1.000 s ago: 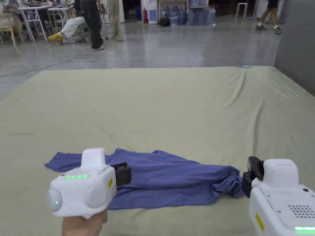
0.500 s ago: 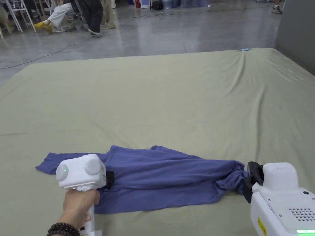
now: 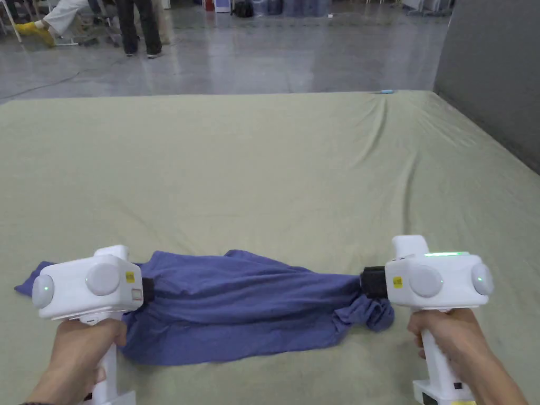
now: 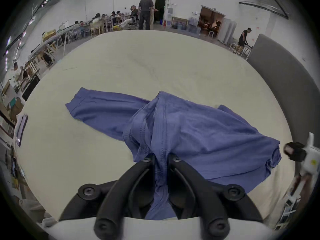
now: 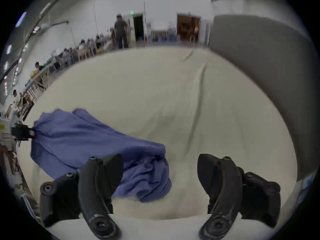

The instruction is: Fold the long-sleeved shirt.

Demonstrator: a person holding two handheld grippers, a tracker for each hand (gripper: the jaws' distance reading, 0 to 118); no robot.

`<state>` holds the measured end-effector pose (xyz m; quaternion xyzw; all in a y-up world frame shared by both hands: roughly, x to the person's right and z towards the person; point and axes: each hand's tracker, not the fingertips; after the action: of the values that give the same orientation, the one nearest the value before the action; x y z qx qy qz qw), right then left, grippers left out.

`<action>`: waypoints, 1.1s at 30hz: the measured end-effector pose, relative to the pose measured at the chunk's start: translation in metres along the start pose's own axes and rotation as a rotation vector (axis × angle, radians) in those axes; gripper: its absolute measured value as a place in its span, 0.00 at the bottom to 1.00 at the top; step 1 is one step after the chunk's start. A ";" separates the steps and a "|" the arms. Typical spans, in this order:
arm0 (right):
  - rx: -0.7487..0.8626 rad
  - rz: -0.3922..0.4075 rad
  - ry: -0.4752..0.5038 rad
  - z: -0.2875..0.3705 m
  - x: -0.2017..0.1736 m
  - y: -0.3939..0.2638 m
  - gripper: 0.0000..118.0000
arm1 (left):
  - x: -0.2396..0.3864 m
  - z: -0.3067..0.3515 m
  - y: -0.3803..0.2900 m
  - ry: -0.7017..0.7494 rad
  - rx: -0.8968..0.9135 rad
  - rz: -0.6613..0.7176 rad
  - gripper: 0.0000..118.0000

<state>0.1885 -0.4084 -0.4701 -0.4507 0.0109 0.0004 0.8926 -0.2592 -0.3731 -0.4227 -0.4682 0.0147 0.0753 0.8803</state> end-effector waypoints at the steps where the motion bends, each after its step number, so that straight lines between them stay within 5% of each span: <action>1: -0.071 0.025 -0.008 -0.012 -0.001 0.003 0.70 | 0.001 0.002 -0.001 0.000 0.000 -0.002 0.04; 3: -0.111 0.050 0.035 -0.025 -0.005 0.002 0.50 | 0.004 0.003 -0.001 0.004 0.000 -0.011 0.04; 5: -0.163 0.079 0.075 -0.032 -0.015 -0.003 0.46 | 0.005 0.006 -0.003 -0.005 0.002 -0.013 0.04; 8: -0.139 0.102 0.043 -0.024 -0.023 -0.002 0.12 | 0.004 0.010 0.001 -0.020 0.004 -0.018 0.04; 9: -0.130 0.093 0.039 -0.016 -0.023 0.000 0.08 | 0.003 0.016 0.002 -0.043 0.019 -0.018 0.04; 14: 0.125 0.033 0.113 0.052 -0.015 0.040 0.08 | -0.002 0.069 0.035 -0.168 0.175 0.033 0.04; 19: 0.346 0.092 0.170 0.143 -0.026 0.127 0.08 | 0.007 0.145 0.112 -0.209 0.371 -0.003 0.04; 24: 0.533 0.190 0.113 0.230 -0.057 0.224 0.08 | 0.017 0.227 0.210 -0.191 0.575 -0.014 0.04; 33: 0.678 0.122 0.070 0.319 -0.057 0.352 0.08 | 0.046 0.333 0.327 -0.119 0.755 0.011 0.04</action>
<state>0.1339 0.0573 -0.5626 -0.1267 0.0679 0.0344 0.9890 -0.2768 0.0873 -0.5097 -0.1056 -0.0070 0.0964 0.9897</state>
